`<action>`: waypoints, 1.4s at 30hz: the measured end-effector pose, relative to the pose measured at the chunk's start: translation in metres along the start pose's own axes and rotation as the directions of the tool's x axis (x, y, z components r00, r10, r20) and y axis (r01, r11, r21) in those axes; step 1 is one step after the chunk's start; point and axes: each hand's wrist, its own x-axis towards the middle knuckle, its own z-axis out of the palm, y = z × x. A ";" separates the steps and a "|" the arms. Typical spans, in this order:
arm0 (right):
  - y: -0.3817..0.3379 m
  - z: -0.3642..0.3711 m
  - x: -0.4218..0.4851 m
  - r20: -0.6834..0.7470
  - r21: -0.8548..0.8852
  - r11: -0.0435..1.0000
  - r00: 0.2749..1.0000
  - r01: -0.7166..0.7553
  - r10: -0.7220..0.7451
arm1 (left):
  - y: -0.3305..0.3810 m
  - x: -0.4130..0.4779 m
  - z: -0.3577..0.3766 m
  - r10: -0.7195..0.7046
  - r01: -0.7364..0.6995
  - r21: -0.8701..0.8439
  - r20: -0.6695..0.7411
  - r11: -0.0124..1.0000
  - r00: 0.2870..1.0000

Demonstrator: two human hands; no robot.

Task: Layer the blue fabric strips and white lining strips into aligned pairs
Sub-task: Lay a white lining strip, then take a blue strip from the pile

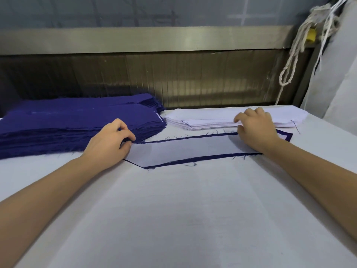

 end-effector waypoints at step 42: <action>-0.100 0.012 0.075 0.006 0.676 0.730 0.991 -0.104 0.137 | 0.065 0.060 0.038 -0.087 0.112 -0.644 0.071 0.756 0.994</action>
